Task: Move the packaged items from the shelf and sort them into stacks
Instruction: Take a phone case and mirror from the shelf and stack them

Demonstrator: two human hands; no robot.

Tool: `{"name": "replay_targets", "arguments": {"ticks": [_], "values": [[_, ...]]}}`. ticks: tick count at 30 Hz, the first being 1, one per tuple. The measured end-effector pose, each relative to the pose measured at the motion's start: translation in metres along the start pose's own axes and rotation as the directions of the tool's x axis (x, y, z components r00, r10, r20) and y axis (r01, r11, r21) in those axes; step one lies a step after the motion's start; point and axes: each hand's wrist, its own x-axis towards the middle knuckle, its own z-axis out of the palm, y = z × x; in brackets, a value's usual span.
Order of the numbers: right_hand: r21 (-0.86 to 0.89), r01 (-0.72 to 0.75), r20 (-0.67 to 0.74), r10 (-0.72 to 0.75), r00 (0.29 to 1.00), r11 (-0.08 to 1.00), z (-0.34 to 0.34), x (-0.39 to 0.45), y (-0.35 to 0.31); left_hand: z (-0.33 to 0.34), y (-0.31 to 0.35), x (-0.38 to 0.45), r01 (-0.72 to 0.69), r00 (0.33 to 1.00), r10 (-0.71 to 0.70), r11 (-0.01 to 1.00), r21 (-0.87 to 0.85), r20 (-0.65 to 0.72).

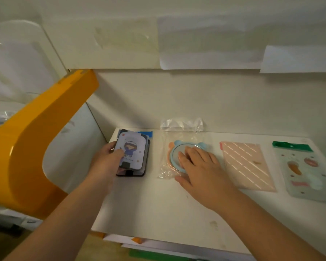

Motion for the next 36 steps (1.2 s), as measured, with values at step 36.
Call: {"name": "replay_targets", "arguments": {"ticks": [36], "values": [[0.477,0.023,-0.165,0.063,0.984,0.878,-0.051,0.014,-0.034,-0.023,0.048,-0.088,-0.442,0.846,0.460,0.320,0.838,0.270]]}}
